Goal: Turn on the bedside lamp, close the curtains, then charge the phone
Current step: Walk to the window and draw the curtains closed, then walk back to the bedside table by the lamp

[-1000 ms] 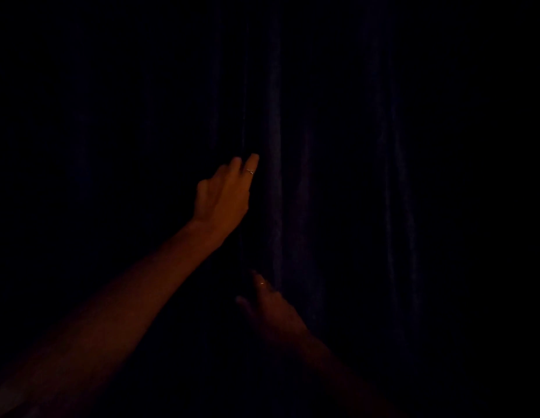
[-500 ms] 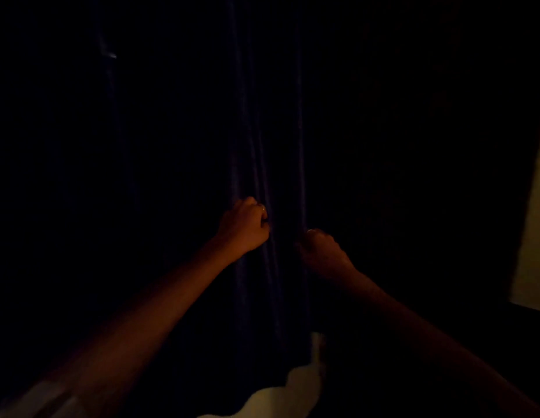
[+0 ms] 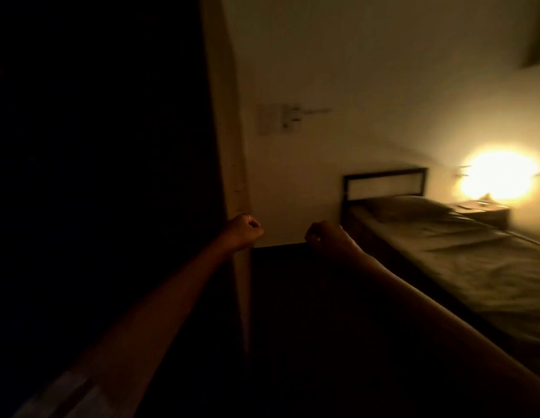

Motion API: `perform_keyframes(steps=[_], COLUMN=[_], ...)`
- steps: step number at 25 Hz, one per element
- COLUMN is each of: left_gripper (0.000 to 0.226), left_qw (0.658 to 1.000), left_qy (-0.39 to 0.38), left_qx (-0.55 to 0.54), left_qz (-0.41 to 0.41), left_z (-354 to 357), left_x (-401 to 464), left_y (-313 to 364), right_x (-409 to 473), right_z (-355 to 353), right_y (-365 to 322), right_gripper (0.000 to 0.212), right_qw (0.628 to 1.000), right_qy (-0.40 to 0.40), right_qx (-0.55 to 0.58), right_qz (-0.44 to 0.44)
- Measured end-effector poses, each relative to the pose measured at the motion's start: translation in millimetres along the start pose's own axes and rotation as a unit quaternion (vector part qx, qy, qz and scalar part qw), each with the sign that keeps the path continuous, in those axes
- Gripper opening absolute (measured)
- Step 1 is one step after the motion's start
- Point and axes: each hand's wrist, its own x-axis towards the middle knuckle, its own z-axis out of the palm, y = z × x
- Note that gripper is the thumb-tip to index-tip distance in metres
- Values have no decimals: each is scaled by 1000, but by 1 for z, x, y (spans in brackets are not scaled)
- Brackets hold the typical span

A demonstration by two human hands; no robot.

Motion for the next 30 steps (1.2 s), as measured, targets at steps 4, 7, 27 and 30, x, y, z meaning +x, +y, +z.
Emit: perform_keyframes(steps=[4,7,27,30], left_gripper=[38,42,46,45], left_qw=[989,965,782,775], left_qy=[-102,-186,-415,-436], left_qx=[-44,-67,-177,-188], left_qz=[99,170,430,417], left_z=[123,198,473,510], left_x=[-7,-35,-164,-149], left_y=[121,198,545,593], right_x=[-82,-147,-419,-425], right_z=[-96,-152,-382,-419], right_y=[111,164,338,377], right_gripper=[28,23,23,22], right_qw=[986,965,764,744], right_qy=[93,142,321,339], right_qx=[-49,-84,-194,-197], right_qz=[128,201,525,541])
